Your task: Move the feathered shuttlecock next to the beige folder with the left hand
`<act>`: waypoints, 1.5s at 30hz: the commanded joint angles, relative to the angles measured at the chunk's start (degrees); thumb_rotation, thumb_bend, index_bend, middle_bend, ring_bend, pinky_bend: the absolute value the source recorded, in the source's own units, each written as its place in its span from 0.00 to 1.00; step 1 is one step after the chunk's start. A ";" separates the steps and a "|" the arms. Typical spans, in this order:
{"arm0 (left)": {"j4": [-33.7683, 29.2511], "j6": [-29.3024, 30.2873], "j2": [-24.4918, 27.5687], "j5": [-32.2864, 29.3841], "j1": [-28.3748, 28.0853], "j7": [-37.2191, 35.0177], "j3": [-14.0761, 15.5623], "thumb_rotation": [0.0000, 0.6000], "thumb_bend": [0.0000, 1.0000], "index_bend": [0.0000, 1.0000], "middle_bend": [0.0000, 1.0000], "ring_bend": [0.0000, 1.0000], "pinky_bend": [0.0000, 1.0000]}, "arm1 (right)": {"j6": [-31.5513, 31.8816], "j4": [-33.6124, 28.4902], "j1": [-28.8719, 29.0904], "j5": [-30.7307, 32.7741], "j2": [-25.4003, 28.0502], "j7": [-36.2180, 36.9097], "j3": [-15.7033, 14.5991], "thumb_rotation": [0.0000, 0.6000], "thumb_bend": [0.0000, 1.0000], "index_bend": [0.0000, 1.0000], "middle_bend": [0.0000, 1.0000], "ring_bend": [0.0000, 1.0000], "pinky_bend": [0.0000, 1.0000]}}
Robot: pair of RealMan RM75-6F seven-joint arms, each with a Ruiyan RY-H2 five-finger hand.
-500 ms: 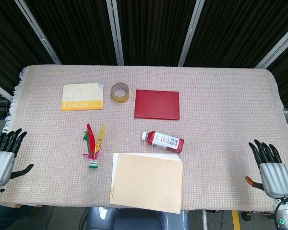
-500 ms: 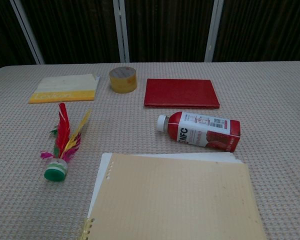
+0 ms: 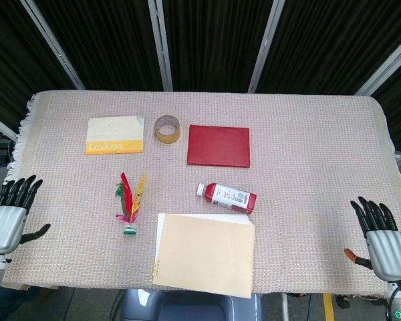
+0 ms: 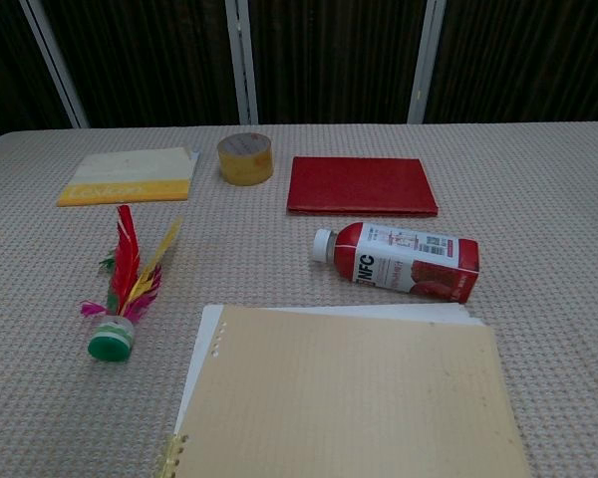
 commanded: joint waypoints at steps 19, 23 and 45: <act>21.92 -15.30 -12.42 4.81 -17.39 -16.99 -2.26 0.95 0.22 0.29 0.00 0.00 0.00 | -3.73 0.54 1.81 2.52 -1.04 -1.24 1.35 1.00 0.08 0.00 0.00 0.00 0.00; 23.47 -18.03 -13.57 5.47 -19.86 -18.02 -1.65 0.95 0.22 0.29 0.00 0.00 0.00 | -3.95 0.56 1.98 3.00 -1.23 -1.57 1.60 1.00 0.08 0.00 0.00 0.00 0.00; 32.27 -29.76 -20.87 3.96 -30.60 -19.51 -0.12 0.95 0.17 0.28 0.00 0.00 0.00 | -2.28 1.46 1.85 4.77 -2.66 -3.61 3.21 1.00 0.08 0.00 0.00 0.00 0.00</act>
